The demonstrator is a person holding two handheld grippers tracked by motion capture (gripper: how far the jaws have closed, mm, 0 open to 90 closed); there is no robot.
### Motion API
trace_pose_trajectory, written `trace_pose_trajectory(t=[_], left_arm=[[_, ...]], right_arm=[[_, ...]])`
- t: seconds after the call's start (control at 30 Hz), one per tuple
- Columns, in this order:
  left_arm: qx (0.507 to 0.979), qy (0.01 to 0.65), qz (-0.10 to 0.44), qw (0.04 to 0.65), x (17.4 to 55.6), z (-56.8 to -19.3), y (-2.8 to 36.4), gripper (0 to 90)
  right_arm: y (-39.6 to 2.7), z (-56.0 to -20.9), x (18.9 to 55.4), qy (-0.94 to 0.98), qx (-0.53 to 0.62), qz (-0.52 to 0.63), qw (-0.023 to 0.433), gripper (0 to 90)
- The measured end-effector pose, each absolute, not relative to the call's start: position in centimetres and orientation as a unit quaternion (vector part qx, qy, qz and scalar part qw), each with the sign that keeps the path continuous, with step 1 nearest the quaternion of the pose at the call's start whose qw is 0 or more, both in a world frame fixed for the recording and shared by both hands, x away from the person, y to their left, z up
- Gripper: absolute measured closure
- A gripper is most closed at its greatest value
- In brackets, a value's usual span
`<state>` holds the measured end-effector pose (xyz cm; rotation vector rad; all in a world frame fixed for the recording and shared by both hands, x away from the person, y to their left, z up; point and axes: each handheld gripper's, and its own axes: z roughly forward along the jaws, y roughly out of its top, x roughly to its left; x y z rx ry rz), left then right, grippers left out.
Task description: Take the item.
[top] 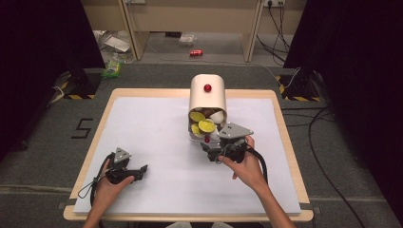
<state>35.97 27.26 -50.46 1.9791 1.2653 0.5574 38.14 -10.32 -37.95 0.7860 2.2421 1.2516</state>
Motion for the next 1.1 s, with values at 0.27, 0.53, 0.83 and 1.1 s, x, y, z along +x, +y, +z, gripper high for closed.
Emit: trace_pose_trajectory(t=[0.27, 0.53, 0.83, 1.1], left_arm=[[0.766, 0.490, 0.216, 0.356, 36.0, -50.5, 27.3, 13.3], [0.766, 0.490, 0.216, 0.356, 36.0, -50.5, 27.3, 13.3], [0.766, 0.490, 0.216, 0.356, 36.0, -50.5, 27.3, 13.3], [0.766, 0.490, 0.216, 0.356, 36.0, -50.5, 27.3, 13.3]], right_arm=[[-10.4, -38.1, 37.5, 0.816, 0.284, 0.452, 0.223, 22.3], [-10.4, -38.2, 37.0, 0.818, 0.282, 0.451, 0.220, 22.3], [-10.5, -38.4, 36.3, 0.823, 0.279, 0.446, 0.214, 22.7], [-10.5, -38.4, 36.0, 0.824, 0.281, 0.446, 0.210, 23.0]])
